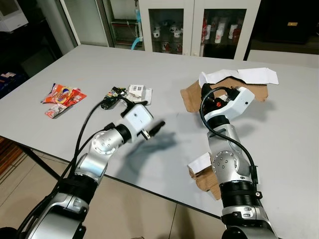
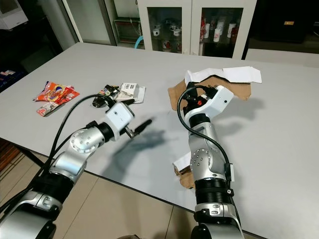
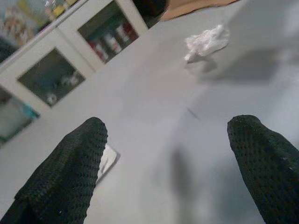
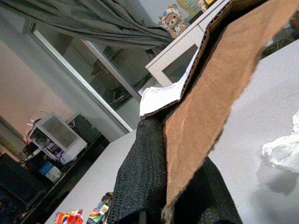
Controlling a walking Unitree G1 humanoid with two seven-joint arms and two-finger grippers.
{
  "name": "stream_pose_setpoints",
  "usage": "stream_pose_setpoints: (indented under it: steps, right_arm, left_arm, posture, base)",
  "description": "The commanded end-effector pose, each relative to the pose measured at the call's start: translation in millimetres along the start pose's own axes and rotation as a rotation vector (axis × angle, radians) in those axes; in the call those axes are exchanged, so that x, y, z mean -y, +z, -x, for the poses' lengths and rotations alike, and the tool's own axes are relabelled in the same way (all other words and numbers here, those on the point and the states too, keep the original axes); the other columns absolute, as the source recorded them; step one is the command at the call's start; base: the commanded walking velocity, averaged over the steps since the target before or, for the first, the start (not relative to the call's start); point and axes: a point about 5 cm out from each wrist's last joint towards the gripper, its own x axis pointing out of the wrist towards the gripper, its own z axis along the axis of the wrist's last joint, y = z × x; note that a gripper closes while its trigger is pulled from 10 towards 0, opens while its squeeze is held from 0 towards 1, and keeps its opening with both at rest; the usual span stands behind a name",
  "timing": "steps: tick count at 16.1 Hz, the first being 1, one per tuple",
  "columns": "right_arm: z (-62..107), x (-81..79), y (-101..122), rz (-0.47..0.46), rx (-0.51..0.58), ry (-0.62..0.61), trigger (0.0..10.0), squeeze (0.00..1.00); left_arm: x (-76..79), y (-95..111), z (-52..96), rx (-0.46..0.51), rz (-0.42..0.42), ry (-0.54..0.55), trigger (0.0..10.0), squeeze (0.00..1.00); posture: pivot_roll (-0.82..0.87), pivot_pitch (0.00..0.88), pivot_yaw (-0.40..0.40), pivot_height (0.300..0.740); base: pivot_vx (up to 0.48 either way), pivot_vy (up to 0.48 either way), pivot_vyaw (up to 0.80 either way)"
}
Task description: Picking trash to rubbish bin
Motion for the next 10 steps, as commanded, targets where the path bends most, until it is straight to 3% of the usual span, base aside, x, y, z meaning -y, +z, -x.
stream_pose_setpoints:
  steps: [1, 2, 5, 8, 10]
  right_arm:
    - [-1.2, -5.3, -3, -0.022, -0.003, 0.006, 10.0, 0.00]
    - [-1.5, -4.6, -1, -0.022, 0.001, 0.003, 10.0, 0.00]
    - [-2.4, -3.7, 0, -0.021, 0.004, -0.001, 10.0, 0.00]
    - [-3.9, -0.8, 3, -0.033, 0.016, -0.014, 10.0, 0.00]
    - [-4.7, -0.9, 4, -0.025, 0.015, -0.012, 10.0, 0.00]
  left_arm:
    - [-4.8, -4, -0.3, -0.029, 0.065, 0.009, 10.0, 0.00]
    - [1.5, -14, -1.0, -0.063, 0.166, 0.022, 10.0, 0.00]
    - [9.3, -22, -3.2, -0.093, 0.279, 0.055, 10.0, 0.00]
    - [18.4, -25, -6.0, -0.112, 0.302, 0.060, 10.0, 0.00]
    - [21.2, -20, -10.3, -0.063, 0.364, 0.115, 10.0, 0.00]
  posture:
    - [0.03, 0.000, 0.117, 0.740]
    - [0.02, 0.000, 0.114, 0.740]
    - [0.02, 0.000, 0.109, 0.740]
    - [0.03, 0.000, 0.104, 0.740]
    - [0.03, 0.000, 0.104, 0.740]
  base:
    - [0.000, 0.000, 0.00]
    - [0.000, 0.000, 0.00]
    - [0.000, 0.000, 0.00]
    - [0.000, 0.000, 0.00]
    - [0.000, 0.000, 0.00]
